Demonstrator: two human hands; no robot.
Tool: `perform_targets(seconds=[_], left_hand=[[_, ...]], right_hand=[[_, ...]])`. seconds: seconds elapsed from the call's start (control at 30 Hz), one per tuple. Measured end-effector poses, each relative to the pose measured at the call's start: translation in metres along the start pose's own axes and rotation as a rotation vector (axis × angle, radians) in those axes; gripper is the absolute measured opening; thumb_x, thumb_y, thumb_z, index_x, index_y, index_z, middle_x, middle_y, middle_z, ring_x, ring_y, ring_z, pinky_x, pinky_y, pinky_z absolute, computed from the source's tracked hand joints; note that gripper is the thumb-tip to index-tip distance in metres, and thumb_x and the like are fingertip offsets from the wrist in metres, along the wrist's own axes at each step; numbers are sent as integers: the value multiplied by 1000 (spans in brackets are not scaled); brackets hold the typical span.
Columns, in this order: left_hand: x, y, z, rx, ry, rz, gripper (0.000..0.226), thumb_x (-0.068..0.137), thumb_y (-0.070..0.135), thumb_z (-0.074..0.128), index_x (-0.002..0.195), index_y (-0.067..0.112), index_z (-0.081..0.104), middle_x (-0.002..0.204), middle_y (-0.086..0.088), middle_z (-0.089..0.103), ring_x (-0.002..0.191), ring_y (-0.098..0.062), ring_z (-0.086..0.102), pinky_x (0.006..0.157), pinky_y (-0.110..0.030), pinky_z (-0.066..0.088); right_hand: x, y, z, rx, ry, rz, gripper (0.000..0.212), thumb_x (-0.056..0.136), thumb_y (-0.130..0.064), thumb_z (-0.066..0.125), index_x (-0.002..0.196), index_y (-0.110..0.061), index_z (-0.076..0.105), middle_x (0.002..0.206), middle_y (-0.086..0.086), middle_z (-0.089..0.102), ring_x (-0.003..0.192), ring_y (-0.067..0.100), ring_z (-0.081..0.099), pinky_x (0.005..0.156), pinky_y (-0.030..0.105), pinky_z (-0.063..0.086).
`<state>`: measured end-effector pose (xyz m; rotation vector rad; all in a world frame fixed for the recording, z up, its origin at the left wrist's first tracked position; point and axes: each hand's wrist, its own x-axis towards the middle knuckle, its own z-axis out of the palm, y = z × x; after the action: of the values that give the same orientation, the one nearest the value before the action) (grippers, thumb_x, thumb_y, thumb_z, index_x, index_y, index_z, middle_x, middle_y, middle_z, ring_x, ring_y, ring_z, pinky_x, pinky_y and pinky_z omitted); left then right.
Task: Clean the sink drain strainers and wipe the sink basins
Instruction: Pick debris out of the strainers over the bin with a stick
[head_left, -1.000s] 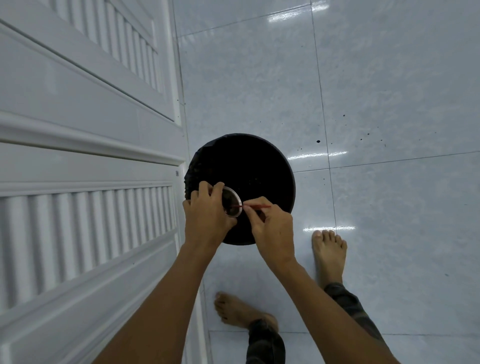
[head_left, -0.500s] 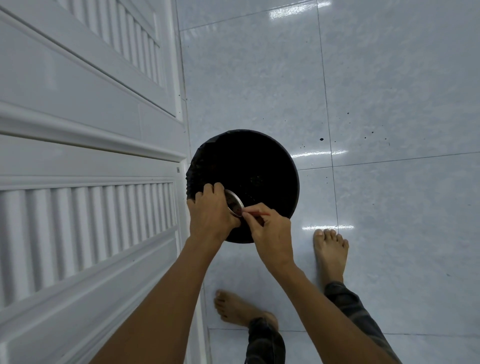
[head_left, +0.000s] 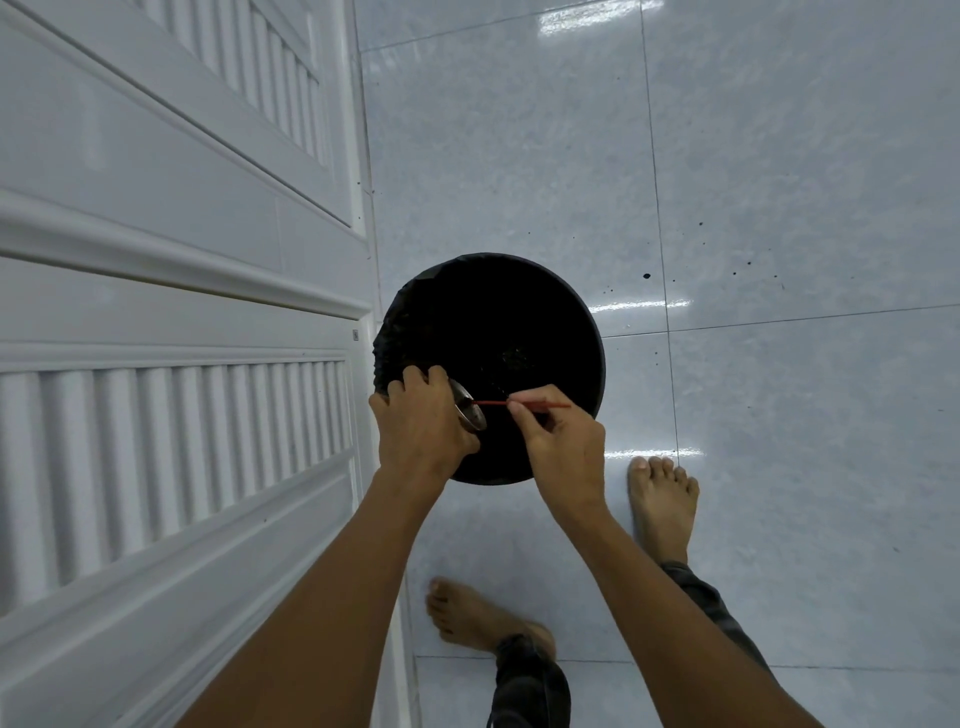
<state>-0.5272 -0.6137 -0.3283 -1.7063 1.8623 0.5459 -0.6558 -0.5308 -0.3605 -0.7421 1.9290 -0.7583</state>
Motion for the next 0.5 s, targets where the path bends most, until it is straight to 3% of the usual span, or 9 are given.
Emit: perform_targets(seconds=[0.13, 0.27, 0.43, 0.5], left_hand=[[-2, 1, 2, 20, 0, 19, 82, 79, 52, 79, 143, 14, 46, 139, -14, 53, 128, -34, 53, 112, -47, 37], [-1, -7, 0, 11, -29, -1, 82, 76, 50, 83, 141, 14, 48, 138, -14, 53, 128, -34, 53, 112, -48, 36], [1, -8, -1, -20, -56, 5, 77, 77, 51, 81, 136, 13, 52, 134, -14, 54, 124, -34, 54, 110, -48, 36], [0, -3, -1, -33, -66, 9, 75, 76, 52, 81, 135, 13, 53, 133, -13, 55, 122, -33, 55, 110, -48, 37]], right_hand=[[-5, -5, 10, 13, -155, -63, 14, 97, -24, 67, 106, -19, 77, 101, -5, 76, 95, 9, 71, 92, 29, 59], [11, 0, -2, 13, 50, 26, 13, 97, -25, 68, 106, -20, 75, 101, -5, 75, 96, 10, 69, 91, 31, 60], [4, -7, 10, 4, -228, -87, 13, 96, -23, 69, 105, -18, 77, 101, -5, 76, 95, 7, 71, 93, 23, 58], [7, -7, 12, -66, -122, -46, 13, 97, -24, 68, 106, -19, 75, 102, -4, 76, 94, 10, 71, 91, 25, 59]])
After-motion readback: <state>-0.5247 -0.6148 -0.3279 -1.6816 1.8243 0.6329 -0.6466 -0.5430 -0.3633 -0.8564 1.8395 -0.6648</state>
